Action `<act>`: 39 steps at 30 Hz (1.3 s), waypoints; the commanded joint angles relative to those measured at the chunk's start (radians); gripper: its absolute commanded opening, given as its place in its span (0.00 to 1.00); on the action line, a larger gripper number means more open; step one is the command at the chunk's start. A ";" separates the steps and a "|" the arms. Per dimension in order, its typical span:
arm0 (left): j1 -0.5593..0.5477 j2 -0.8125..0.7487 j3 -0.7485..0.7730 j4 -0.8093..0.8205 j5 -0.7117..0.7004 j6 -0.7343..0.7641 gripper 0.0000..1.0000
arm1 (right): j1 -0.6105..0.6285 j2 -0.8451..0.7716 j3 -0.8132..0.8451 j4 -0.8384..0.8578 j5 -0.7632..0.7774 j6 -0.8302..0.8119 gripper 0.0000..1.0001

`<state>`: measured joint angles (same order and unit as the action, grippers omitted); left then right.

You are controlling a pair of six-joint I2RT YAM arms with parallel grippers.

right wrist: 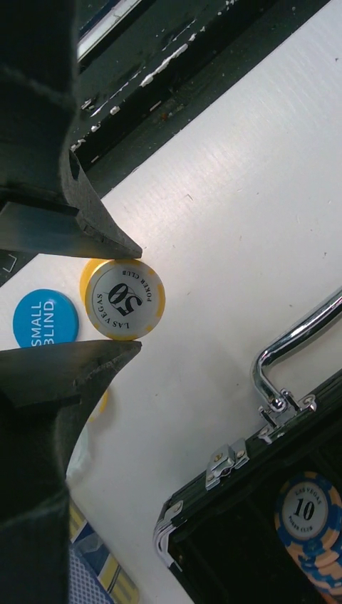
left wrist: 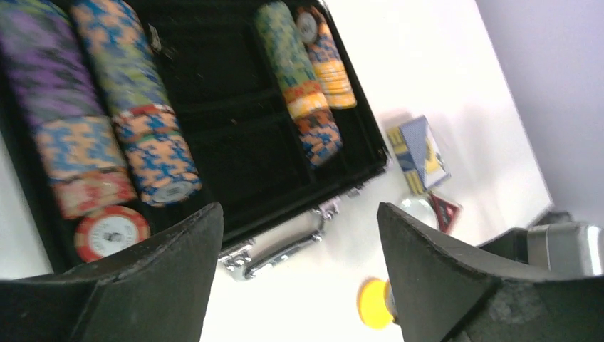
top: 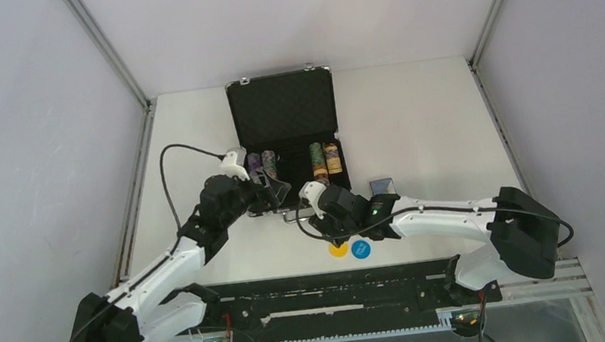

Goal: Pack up texas hold em set

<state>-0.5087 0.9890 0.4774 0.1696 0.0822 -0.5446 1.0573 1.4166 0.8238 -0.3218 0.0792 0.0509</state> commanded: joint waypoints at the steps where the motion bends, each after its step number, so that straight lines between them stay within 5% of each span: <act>1: 0.018 0.080 0.061 0.054 0.290 -0.104 0.83 | -0.009 -0.057 -0.004 -0.009 0.022 -0.012 0.40; 6: 0.068 0.259 0.103 0.126 0.561 -0.272 0.86 | -0.009 -0.097 -0.008 -0.022 0.027 -0.019 0.40; 11: 0.067 0.385 0.087 0.302 0.713 -0.408 0.78 | -0.010 -0.135 -0.020 -0.023 0.034 -0.015 0.40; 29: -0.030 0.598 0.163 0.439 0.952 -0.423 0.62 | -0.002 -0.187 -0.025 -0.024 0.028 -0.019 0.40; 39: -0.056 0.617 0.183 0.363 0.995 -0.357 0.60 | -0.008 -0.209 -0.029 -0.027 0.038 -0.022 0.40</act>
<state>-0.5438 1.5909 0.6037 0.5552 1.0286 -0.9504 1.0538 1.2411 0.7967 -0.3676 0.1005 0.0429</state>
